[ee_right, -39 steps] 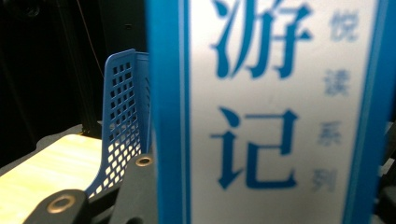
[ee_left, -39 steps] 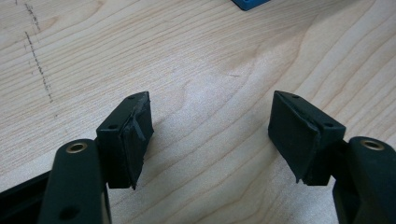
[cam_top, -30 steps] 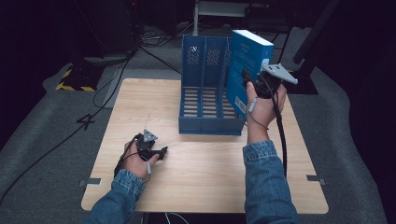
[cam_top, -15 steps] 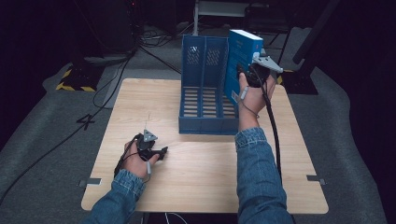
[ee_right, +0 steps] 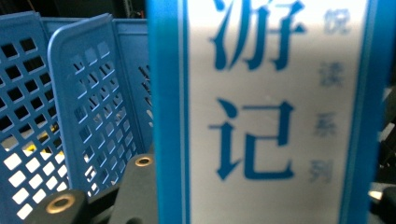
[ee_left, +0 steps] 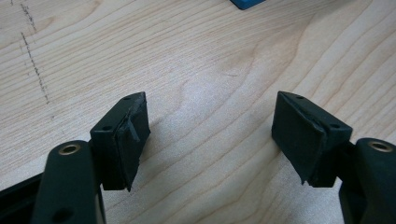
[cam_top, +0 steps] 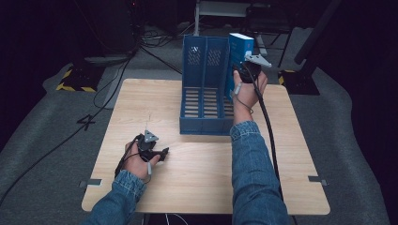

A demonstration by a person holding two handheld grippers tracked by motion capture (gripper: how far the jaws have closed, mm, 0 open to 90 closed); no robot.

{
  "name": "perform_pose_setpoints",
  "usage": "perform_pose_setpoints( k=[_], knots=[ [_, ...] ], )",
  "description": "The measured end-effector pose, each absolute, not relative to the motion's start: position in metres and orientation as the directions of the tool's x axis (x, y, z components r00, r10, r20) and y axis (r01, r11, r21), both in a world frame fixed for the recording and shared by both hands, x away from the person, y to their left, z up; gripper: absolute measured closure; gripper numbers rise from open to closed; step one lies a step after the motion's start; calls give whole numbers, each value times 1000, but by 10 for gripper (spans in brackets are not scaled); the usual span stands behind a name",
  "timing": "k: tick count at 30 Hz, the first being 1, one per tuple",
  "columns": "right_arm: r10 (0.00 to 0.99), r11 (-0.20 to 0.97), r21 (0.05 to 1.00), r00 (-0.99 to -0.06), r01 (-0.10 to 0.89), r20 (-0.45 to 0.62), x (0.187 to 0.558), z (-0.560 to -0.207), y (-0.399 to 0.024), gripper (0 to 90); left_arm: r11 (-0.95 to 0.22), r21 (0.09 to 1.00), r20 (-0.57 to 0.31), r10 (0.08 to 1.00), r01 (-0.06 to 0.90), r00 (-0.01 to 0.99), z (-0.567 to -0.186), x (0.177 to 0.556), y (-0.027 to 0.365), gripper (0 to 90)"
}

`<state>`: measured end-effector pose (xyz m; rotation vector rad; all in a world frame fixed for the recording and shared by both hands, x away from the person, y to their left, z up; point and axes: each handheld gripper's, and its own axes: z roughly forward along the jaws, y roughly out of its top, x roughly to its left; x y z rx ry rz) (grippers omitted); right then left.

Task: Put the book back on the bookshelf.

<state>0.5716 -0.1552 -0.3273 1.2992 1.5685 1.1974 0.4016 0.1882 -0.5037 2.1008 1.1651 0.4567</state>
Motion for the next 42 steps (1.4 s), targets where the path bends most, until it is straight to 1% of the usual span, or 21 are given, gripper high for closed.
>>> perform_pose_setpoints(
  k=[3,6,7,10,15,19,22,27,30,42],
  knots=[
    [977,67,967,-212,246,-14,574,-336,-152,615,-365,708,-23,843,604,537,-504,401,188,278],
    [973,71,967,-230,245,-13,575,-345,-151,613,-368,705,-23,843,606,538,-504,402,188,275],
    [971,60,969,-239,241,0,578,-355,-150,610,-368,706,-22,843,605,538,-504,402,188,275],
    [971,67,967,-240,248,-5,580,-364,-149,607,-367,706,-22,843,606,537,-504,401,188,275],
    [969,96,937,-248,337,-10,586,-394,-150,605,-365,706,-22,845,607,534,-504,402,187,272],
    [971,65,952,-241,300,10,584,-407,-151,604,-362,708,-23,846,607,532,-504,402,187,271],
    [972,63,951,-235,303,10,585,-407,-150,604,-362,707,-24,846,607,532,-504,402,187,271],
    [983,40,966,-184,256,8,583,-418,-143,604,-364,706,-22,846,607,533,-504,402,187,271],
    [985,36,966,-172,256,9,583,-419,-142,605,-364,706,-22,846,607,533,-504,402,187,271],
    [987,63,968,-160,243,-24,580,-420,-141,595,-359,708,-24,848,608,529,-504,402,186,269]
  ],
)
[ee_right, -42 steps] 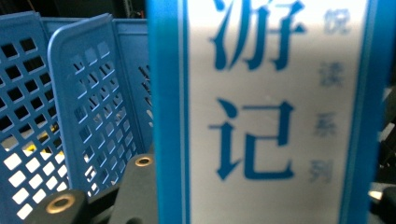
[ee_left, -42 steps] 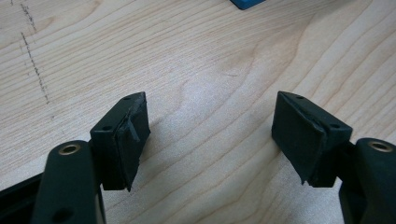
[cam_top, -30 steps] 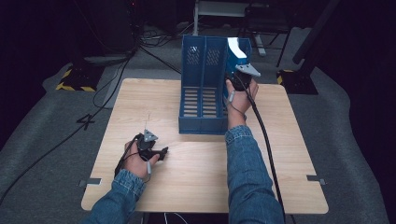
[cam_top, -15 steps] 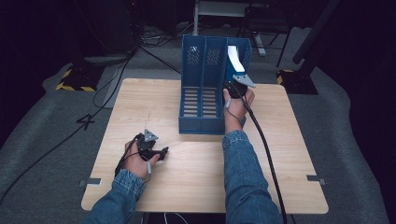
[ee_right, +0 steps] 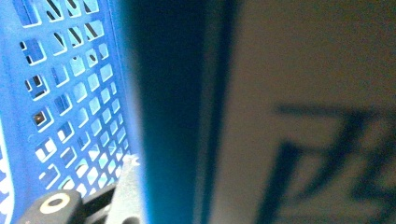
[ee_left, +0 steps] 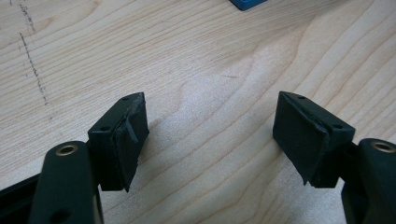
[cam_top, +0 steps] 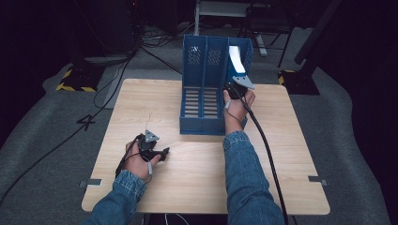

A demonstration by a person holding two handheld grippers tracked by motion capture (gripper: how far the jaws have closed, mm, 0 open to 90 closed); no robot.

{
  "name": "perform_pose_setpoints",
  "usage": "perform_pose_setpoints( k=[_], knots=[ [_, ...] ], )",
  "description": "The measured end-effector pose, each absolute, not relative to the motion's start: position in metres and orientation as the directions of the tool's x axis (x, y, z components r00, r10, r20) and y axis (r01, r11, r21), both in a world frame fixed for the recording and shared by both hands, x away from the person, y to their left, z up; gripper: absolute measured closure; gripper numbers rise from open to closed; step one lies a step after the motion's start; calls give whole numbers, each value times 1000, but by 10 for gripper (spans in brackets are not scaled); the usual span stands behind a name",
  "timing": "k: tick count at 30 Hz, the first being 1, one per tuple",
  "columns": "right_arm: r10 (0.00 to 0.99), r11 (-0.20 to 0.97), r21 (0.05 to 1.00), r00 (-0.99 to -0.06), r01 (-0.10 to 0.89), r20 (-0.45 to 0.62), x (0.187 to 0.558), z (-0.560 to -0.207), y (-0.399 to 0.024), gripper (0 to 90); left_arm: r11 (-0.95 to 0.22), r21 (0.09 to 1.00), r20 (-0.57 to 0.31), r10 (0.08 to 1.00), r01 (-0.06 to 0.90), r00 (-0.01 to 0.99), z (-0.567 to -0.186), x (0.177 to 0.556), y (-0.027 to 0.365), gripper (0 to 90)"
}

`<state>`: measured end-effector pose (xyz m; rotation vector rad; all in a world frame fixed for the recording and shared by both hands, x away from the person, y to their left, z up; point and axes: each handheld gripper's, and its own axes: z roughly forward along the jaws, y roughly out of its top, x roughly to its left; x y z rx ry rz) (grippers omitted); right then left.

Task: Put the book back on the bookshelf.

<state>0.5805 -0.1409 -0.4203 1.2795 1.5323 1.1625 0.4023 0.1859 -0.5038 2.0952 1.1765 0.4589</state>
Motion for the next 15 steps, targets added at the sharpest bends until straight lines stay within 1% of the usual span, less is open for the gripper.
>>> perform_pose_setpoints(
  k=[2,5,7,9,14,15],
  knots=[
    [986,71,967,-162,243,-31,578,-420,-142,576,-361,708,-22,848,607,530,-504,403,186,269],
    [986,90,966,-161,242,-51,575,-416,-146,471,-361,708,-22,848,607,530,-504,403,186,268],
    [983,79,977,-176,200,-43,571,-410,-148,415,-356,710,-25,849,608,527,-504,403,185,268],
    [980,80,971,-198,226,-34,569,-403,-150,396,-357,709,-25,849,608,528,-504,403,185,268],
    [976,77,971,-215,226,-27,558,-391,-151,373,-355,710,-25,850,608,526,-504,403,185,267],
    [974,82,972,-225,220,-31,550,-383,-155,365,-358,709,-22,850,608,526,-504,403,185,267]
  ],
)
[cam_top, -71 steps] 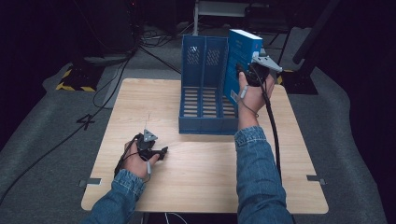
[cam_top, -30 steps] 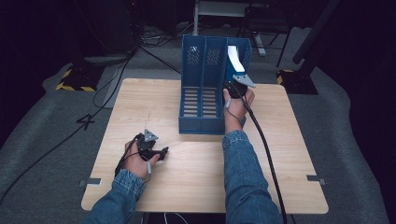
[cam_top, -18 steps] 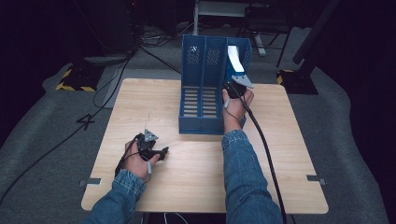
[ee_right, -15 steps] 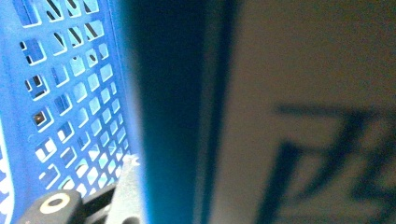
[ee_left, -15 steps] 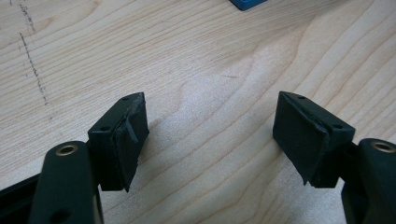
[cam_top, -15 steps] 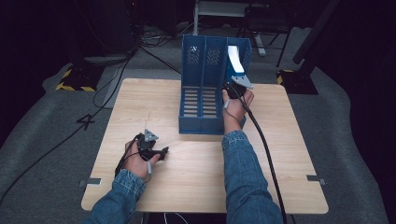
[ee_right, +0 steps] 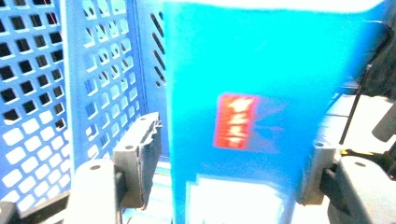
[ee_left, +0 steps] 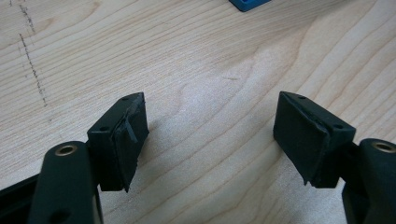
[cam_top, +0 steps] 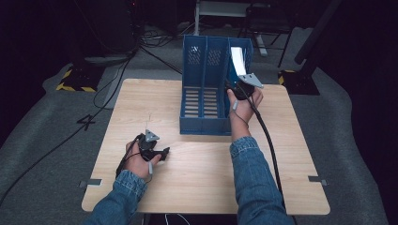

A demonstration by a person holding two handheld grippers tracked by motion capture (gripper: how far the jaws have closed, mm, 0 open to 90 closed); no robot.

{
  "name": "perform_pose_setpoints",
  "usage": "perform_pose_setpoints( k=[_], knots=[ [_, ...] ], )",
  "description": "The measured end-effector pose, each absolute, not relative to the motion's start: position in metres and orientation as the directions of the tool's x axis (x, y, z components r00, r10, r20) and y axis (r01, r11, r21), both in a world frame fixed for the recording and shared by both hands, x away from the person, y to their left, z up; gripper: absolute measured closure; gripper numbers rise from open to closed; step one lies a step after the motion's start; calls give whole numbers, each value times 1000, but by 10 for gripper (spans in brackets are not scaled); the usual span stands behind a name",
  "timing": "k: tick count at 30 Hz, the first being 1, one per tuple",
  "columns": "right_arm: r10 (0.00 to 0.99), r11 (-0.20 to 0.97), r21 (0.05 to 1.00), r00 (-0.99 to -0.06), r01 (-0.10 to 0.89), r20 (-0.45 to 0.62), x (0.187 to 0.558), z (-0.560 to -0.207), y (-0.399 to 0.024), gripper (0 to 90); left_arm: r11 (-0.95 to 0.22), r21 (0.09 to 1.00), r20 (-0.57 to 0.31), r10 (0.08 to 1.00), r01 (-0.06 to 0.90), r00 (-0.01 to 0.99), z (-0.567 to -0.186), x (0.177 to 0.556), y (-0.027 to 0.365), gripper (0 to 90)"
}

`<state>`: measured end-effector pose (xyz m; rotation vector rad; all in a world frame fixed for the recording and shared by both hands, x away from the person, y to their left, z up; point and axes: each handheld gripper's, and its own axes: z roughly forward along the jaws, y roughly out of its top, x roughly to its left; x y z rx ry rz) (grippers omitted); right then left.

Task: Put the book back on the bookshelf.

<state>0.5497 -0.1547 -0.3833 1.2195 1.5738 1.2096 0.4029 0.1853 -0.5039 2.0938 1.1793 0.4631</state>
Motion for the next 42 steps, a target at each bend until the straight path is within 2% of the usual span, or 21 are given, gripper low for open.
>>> perform_pose_setpoints(
  k=[5,11,17,24,32,42],
  knots=[
    [970,93,962,-242,255,-30,534,-374,-163,370,-354,707,-25,853,612,521,-504,400,187,267],
    [949,95,957,-314,273,-4,506,-356,-180,364,-343,707,-21,864,618,503,-504,389,201,268],
    [918,191,933,-393,305,-60,475,-341,-201,364,-332,709,-23,871,622,491,-504,377,217,264],
    [887,223,911,-460,347,-42,442,-333,-235,358,-334,705,-24,870,625,492,-504,369,226,251],
    [861,292,860,-507,419,-45,412,-342,-261,353,-340,703,-24,866,624,499,-504,368,228,246],
    [866,300,823,-499,483,-22,369,-386,-294,342,-342,703,-24,865,624,501,-504,369,226,225]
  ],
)
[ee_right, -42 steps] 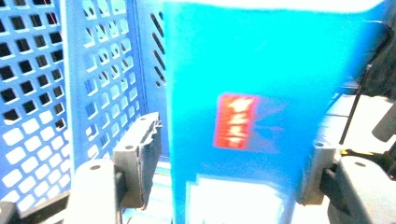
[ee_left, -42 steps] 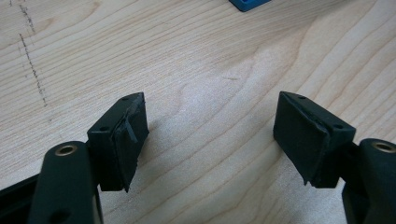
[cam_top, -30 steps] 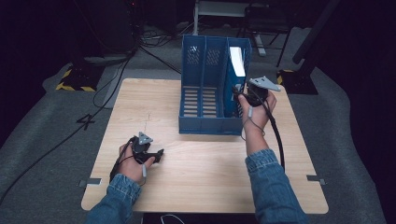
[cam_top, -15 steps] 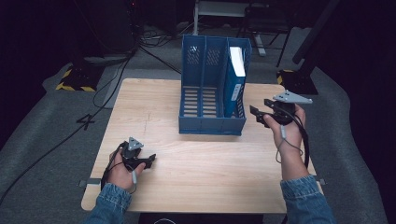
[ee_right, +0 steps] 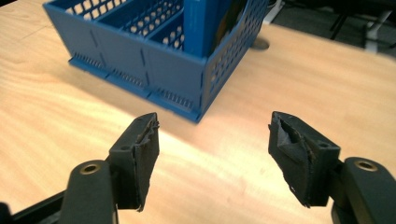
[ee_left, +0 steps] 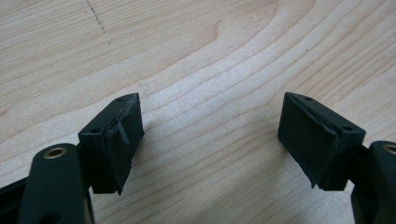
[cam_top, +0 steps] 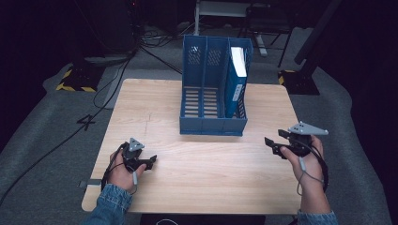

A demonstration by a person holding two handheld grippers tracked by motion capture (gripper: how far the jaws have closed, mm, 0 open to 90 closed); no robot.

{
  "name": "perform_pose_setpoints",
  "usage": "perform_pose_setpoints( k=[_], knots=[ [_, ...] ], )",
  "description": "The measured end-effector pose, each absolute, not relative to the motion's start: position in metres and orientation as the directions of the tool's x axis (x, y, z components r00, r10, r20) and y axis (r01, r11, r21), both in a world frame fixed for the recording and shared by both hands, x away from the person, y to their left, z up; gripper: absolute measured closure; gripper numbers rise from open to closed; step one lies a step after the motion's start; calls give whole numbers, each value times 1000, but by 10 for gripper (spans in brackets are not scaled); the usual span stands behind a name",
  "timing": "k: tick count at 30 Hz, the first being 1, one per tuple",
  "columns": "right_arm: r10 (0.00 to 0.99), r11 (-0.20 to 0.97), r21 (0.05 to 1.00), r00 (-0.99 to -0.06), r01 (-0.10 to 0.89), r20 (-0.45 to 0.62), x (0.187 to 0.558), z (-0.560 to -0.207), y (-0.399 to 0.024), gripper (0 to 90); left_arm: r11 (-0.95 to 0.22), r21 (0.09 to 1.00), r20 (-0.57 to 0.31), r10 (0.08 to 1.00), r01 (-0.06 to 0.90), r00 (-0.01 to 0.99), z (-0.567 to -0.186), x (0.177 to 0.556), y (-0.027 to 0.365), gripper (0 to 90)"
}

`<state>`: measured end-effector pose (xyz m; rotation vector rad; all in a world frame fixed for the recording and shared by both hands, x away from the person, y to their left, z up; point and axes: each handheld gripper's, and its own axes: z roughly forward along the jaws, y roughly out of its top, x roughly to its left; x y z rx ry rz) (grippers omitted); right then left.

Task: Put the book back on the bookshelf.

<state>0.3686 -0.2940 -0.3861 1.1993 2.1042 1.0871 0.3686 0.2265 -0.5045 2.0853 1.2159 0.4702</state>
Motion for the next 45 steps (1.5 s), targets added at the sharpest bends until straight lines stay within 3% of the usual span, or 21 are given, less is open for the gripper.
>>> perform_pose_setpoints(
  k=[14,24,28,31,39,45],
  knots=[
    [867,360,680,-498,639,10,362,-459,-320,340,-345,702,-24,863,623,505,-505,371,225,208],
    [863,365,647,-505,670,35,361,-488,-323,329,-347,700,-25,861,624,507,-505,374,224,197],
    [871,347,676,-490,650,24,360,-494,-321,278,-348,700,-28,859,624,511,-505,375,223,196],
    [884,327,729,-467,601,-10,362,-506,-317,88,-348,702,-24,861,621,509,-505,375,223,195],
    [886,326,727,-464,604,-11,363,-506,-316,73,-348,702,-23,861,621,508,-505,376,223,195],
    [901,310,711,-433,631,-9,367,-507,-316,0,-348,700,-24,862,624,507,-505,376,222,195]
  ],
)
